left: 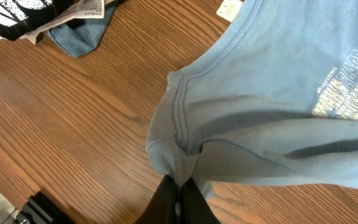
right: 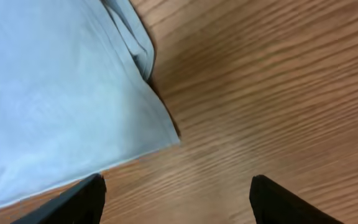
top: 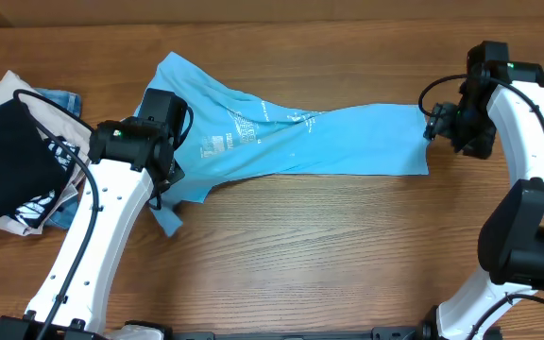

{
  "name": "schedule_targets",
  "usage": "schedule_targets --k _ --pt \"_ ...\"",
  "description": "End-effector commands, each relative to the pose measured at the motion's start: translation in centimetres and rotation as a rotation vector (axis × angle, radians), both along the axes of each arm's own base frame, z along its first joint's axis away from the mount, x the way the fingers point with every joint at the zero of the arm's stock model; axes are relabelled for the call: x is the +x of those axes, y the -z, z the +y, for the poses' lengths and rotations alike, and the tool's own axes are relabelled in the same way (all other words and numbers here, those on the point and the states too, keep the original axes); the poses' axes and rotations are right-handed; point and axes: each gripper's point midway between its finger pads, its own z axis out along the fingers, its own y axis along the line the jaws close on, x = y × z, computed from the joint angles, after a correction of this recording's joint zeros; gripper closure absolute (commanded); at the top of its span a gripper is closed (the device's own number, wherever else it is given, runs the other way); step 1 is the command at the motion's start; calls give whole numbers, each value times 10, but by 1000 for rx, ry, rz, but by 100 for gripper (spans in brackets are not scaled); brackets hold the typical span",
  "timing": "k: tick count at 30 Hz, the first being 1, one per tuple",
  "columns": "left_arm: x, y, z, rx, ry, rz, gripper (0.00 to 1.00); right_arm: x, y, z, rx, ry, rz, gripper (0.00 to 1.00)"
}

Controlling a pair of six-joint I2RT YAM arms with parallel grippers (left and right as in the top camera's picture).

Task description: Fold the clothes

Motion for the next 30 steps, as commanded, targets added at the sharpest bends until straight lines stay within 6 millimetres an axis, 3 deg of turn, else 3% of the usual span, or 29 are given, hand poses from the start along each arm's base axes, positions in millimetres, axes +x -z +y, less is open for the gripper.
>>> schedule_targets --k 1,3,6,10,16,19,24,25,27,30 --pt "1 -6 6 30 3 -16 96 -6 5 1 -5 4 15 22" --pt "1 -6 6 30 3 -15 96 -10 16 5 19 3 27 22" --pt "1 -6 6 29 2 -16 96 -15 49 23 115 -5 17 24" --pt "1 -6 6 30 2 -16 96 -18 84 31 148 -11 -24 26" --pt "2 -6 6 30 2 -17 96 -15 105 40 154 -35 -77 30" --pt "2 -6 6 30 2 -17 96 -11 106 45 152 -54 -96 43" --pt "1 -6 6 30 2 -16 96 -14 107 47 154 -56 -81 91" --pt "1 -6 6 30 2 -16 96 -15 107 47 154 -55 -80 96" --pt "2 -6 6 30 3 -16 96 -16 100 47 154 -52 -76 96" --pt "2 -9 6 34 34 -14 96 -8 66 46 149 -55 -112 96"
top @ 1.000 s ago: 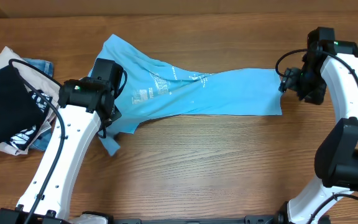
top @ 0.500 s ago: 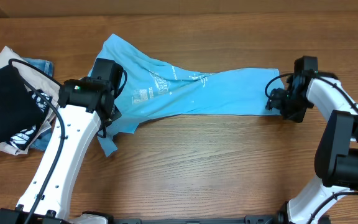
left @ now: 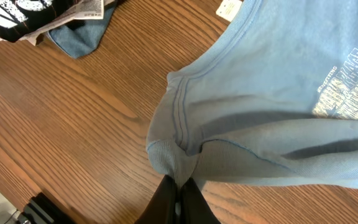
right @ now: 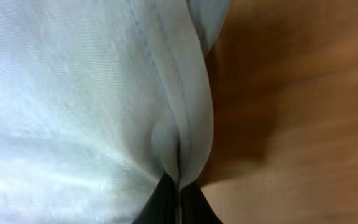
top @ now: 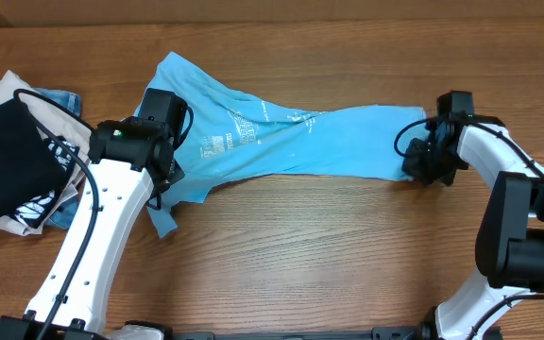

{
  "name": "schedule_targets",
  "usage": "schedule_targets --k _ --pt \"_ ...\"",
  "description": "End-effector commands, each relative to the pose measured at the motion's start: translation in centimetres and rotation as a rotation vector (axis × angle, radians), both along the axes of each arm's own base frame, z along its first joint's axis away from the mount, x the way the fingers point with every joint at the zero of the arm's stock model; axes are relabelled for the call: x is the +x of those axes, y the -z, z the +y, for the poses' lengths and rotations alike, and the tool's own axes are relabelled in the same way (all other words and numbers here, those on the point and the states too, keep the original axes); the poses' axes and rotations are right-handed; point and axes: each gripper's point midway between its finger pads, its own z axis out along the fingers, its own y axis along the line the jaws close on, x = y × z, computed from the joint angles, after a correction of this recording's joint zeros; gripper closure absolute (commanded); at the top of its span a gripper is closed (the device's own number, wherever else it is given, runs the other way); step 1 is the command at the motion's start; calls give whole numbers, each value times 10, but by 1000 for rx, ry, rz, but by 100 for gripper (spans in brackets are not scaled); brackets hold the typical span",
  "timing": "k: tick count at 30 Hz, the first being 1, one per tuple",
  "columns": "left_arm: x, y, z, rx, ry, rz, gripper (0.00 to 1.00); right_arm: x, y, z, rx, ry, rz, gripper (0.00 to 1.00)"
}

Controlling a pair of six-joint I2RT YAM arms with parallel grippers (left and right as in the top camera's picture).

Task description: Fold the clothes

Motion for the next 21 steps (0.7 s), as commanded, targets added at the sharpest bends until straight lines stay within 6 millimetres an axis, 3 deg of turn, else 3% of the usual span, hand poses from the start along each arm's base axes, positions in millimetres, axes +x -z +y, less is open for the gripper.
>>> schedule_targets --k 1,2,3,6,8,11,17,21 --pt "3 -17 6 35 58 -31 96 18 -63 1 -6 -7 -99 96" --pt "5 -26 5 35 79 -53 96 25 -101 -1 -12 -3 -152 96" --pt "5 -34 5 34 88 -72 96 26 -113 -1 -14 -3 -170 96" --pt "7 -78 6 31 135 -183 96 25 -204 -8 -33 13 -302 96" --pt "3 -112 10 30 145 -271 96 14 -255 -12 -46 28 -382 96" --pt "-15 -169 27 41 126 -415 96 -20 -338 -19 -76 58 -531 96" --pt "-57 -256 45 47 96 -694 96 -85 -435 -15 -153 58 -785 96" --pt "-84 -287 44 43 105 -818 96 -116 -477 -16 -218 85 -933 96"
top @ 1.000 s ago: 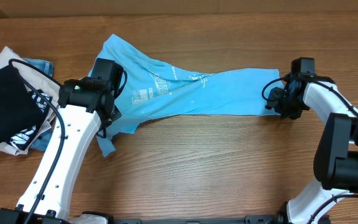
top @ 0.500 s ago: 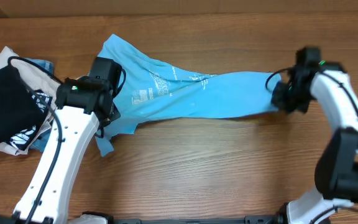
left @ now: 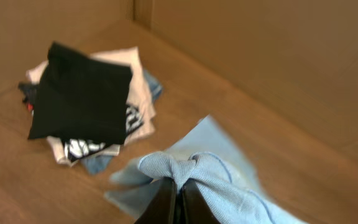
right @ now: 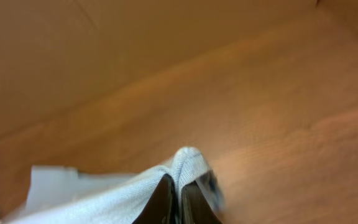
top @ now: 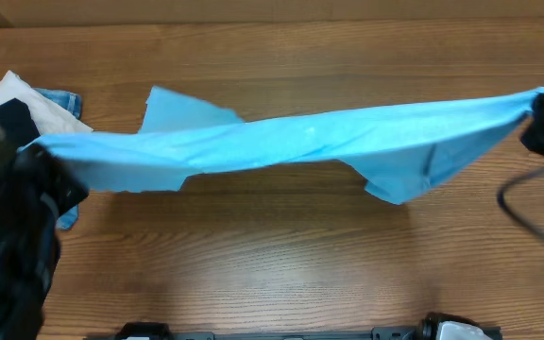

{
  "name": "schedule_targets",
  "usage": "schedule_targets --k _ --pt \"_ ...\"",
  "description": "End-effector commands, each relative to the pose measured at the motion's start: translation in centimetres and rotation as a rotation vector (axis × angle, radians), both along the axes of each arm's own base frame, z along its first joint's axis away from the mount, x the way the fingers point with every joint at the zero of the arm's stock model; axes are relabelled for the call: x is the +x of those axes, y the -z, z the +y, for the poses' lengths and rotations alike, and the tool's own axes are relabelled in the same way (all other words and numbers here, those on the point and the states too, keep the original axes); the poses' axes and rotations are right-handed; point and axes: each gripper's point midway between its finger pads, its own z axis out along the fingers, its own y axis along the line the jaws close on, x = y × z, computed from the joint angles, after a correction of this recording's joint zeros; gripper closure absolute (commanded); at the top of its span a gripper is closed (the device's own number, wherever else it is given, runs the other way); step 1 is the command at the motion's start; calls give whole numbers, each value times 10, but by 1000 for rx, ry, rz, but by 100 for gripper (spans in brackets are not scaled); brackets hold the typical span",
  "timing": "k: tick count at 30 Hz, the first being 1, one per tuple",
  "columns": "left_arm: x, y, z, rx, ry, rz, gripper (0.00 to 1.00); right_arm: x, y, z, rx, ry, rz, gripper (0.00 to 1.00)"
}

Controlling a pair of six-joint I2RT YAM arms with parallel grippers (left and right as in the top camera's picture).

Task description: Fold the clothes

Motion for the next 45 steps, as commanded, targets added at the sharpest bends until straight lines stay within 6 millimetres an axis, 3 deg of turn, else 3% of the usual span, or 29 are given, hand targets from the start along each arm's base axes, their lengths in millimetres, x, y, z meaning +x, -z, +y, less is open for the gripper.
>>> schedule_targets --k 1,3,6,7,8,9,10,12,13,15,17,19,21,23,25,27,28,30,31,33,35,37,38,39,40,41,44,45 --pt "-19 -22 2 25 10 -83 96 -20 -33 -8 -65 50 -121 96" --pt "-20 -26 3 26 7 -100 96 -18 -38 -8 -70 52 -144 96" --pt "-4 -25 0 17 21 -98 96 1 -34 -12 -67 51 -129 96" --pt "5 -22 -1 18 21 -82 96 22 -20 -16 -58 50 -75 96" --pt "15 -19 -1 18 22 -66 96 28 -16 -17 -55 49 -58 96" --pt "37 -11 -4 12 34 -32 96 54 6 -22 -42 47 17 96" --pt "46 -7 -6 8 42 -20 96 62 13 -24 -38 47 39 96" --pt "87 8 -16 -10 87 26 96 96 40 -30 -26 45 113 96" --pt "117 19 -23 -21 126 47 96 127 65 -36 -21 40 162 96" --pt "177 40 -37 -27 205 55 96 166 90 -44 -20 39 185 96" --pt "221 52 -45 -14 260 34 96 205 108 -52 -15 47 160 96" --pt "267 53 -55 -7 327 -47 96 228 105 -55 18 76 93 96" --pt "285 21 -59 -18 374 -175 96 236 77 -54 14 69 -11 96" --pt "284 -31 -60 -12 413 -329 96 233 42 -56 -5 76 -97 96" --pt "263 -101 -51 19 419 -491 96 218 -7 -59 -37 103 -200 96" --pt "234 -150 -41 67 403 -581 96 200 -42 -56 -60 100 -273 96" --pt "217 -168 -36 105 397 -606 96 192 -51 -58 -72 117 -283 96" --pt "199 -171 -38 114 410 -576 96 181 -47 -67 -93 168 -246 96" --pt "195 -161 -40 101 424 -529 96 179 -42 -67 -93 172 -223 96" --pt "194 -112 -48 31 465 -343 96 175 -12 -67 -80 168 -109 96" --pt "190 -43 -50 -54 465 -86 96 171 20 -66 -68 165 10 96" --pt "186 10 -50 -118 454 119 96 167 52 -67 -63 165 122 96" --pt "183 46 -50 -160 446 254 96 164 73 -66 -67 153 200 96" --pt "181 68 -50 -186 441 337 96 162 92 -66 -59 150 261 96" --pt "176 121 -51 -250 426 540 96 158 133 -65 -47 141 384 96" --pt "174 139 -51 -267 427 607 96 156 150 -65 -42 138 432 96" --pt "163 209 -65 -356 510 847 96 137 229 -61 -25 106 654 96" --pt "158 227 -68 -372 519 908 96 132 246 -60 -19 103 699 96"
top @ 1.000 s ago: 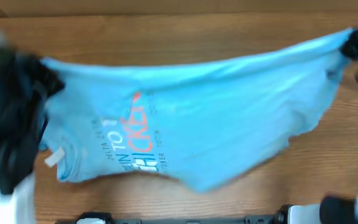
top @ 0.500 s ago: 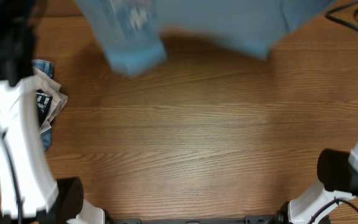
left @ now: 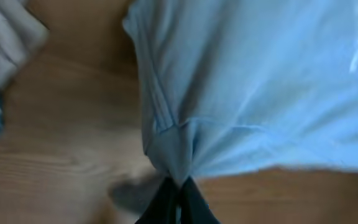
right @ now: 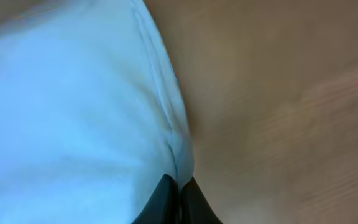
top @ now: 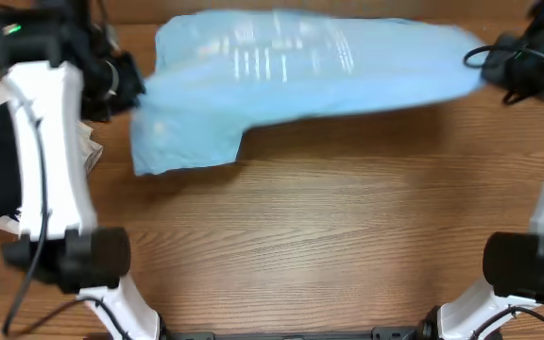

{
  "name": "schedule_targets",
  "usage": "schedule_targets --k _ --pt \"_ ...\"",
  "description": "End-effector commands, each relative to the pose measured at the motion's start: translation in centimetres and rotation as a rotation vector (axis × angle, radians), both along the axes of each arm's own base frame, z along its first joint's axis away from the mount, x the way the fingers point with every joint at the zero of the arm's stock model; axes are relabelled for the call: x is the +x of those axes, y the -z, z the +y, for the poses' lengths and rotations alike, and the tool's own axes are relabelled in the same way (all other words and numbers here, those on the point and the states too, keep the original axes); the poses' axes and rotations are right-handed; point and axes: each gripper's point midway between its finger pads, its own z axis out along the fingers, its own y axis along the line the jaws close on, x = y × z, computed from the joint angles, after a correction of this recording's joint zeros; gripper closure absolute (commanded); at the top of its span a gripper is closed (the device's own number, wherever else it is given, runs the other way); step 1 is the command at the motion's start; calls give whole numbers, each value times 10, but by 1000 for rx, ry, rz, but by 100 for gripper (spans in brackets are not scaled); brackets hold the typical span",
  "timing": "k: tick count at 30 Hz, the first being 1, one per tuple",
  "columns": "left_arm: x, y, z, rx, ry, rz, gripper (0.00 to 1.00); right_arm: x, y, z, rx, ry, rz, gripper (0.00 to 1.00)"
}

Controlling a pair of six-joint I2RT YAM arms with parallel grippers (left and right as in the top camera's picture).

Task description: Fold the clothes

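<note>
A light blue T-shirt (top: 300,66) with white print hangs stretched in the air over the far half of the table, blurred. My left gripper (top: 126,80) is shut on its left edge; in the left wrist view the cloth (left: 241,93) bunches into my left gripper (left: 178,190). On the opposite side my right gripper (top: 487,68) is shut on the shirt's right edge, and the blue cloth (right: 73,106) runs down into my right gripper (right: 178,186).
A pile of other clothes, black on top of white, lies at the table's left edge, partly behind the left arm. Part of that pile shows in the left wrist view. Bare wooden table (top: 329,246) lies below the shirt.
The shirt was a narrow twisted band stretched across the table's middle; now it is spread wide and sits farther back. Both grippers still hold its ends and have moved toward the far edge.
First the shirt lay crumpled on the table, my left gripper shut on a sleeve edge and my right gripper open beside its right hem. Then the right gripper was shut on that hem. Later the shirt hung stretched between both grippers, and now it is spread wide.
</note>
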Motion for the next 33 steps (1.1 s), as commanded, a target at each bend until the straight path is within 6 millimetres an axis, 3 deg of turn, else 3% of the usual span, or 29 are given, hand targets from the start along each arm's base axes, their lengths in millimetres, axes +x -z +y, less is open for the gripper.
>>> schedule_targets --k 1,6,11,14,19,24,30,33 --pt "-20 52 -17 -62 115 173 96 -26 64 -2 10 -6 184 96" --pt "-58 112 -21 -63 152 375 96 -67 132 2 57 32 375 96" --pt "-94 145 -13 -13 170 479 96 -94 143 -11 91 107 458 96" --pt "-108 153 -11 -3 159 455 96 -105 142 -14 136 141 482 96" --pt "-132 151 2 93 57 369 96 -123 143 -10 170 154 529 96" --pt "-162 130 18 178 -112 230 96 -154 143 -3 164 206 464 96" --pt "-196 111 19 182 -200 137 96 -182 110 3 138 250 305 96" --pt "-198 103 21 185 -233 67 96 -185 90 5 119 248 203 96"
